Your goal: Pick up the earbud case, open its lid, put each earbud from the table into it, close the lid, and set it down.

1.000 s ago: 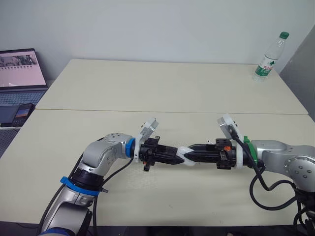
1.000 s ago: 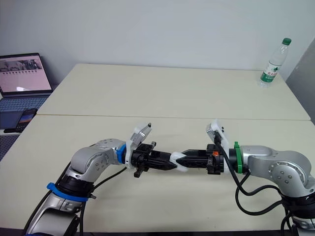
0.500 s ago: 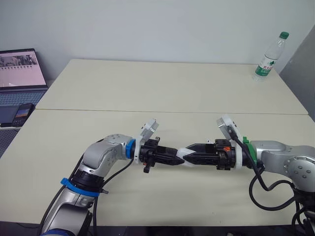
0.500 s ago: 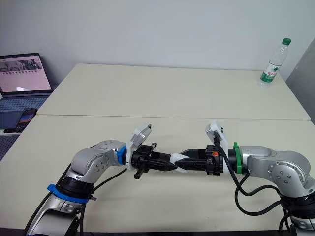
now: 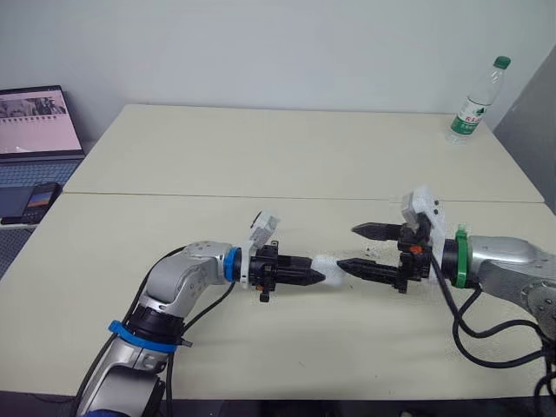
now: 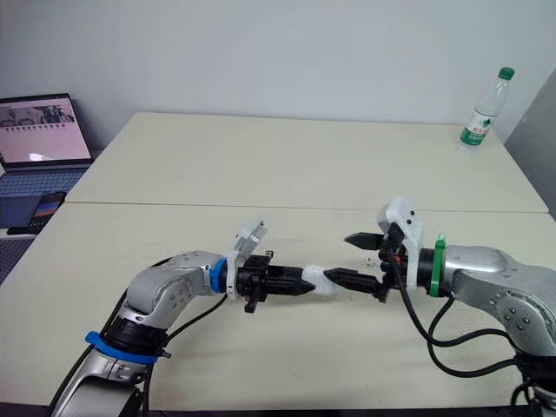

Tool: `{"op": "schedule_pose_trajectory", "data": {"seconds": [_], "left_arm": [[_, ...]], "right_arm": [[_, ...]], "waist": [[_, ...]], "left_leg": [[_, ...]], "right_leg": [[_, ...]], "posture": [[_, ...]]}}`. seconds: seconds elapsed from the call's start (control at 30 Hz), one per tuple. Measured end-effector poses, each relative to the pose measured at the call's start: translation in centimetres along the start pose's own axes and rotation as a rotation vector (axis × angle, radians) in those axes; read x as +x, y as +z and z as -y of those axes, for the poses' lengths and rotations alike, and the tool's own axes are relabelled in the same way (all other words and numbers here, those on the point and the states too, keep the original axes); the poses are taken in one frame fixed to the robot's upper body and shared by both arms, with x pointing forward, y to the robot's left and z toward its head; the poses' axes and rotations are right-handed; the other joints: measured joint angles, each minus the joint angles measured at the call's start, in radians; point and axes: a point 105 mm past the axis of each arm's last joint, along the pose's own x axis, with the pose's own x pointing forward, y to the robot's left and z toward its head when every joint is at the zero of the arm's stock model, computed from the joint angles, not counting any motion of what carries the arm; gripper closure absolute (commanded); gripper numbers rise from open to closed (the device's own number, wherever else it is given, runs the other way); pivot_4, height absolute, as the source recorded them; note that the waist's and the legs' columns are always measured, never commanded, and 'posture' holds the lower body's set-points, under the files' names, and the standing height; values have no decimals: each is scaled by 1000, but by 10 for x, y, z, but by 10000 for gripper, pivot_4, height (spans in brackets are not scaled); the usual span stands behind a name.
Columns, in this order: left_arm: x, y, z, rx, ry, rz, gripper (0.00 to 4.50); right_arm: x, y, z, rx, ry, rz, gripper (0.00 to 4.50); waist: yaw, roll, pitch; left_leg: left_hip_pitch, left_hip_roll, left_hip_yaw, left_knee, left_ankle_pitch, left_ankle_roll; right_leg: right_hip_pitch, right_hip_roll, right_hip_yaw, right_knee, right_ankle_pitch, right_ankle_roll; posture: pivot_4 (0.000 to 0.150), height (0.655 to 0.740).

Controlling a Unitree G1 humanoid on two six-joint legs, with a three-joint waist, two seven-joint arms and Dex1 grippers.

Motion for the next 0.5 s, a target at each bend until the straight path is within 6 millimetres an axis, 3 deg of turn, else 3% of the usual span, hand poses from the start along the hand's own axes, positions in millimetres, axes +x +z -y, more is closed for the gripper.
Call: {"op": "schedule_pose_trajectory", "data": {"seconds": [0.2,0.5], "left_arm": [[1,-1,-5,8,51,4,37510],[-1,-3,-7,38,67,-8,37510]], "right_arm": [[10,-16,-7,-69,13,-78,0],[18,-10,-1,-105,-7,-81,0]], "waist": [[0,0,0],[1,0,0]], "left_leg": [[0,0,0,0,0,0],[0,-1,0,1,0,0]], "right_leg": [[0,0,0,1,0,0],[0,0,0,1,3,-5]], "posture": [[1500,7362],[1500,7362]]}}
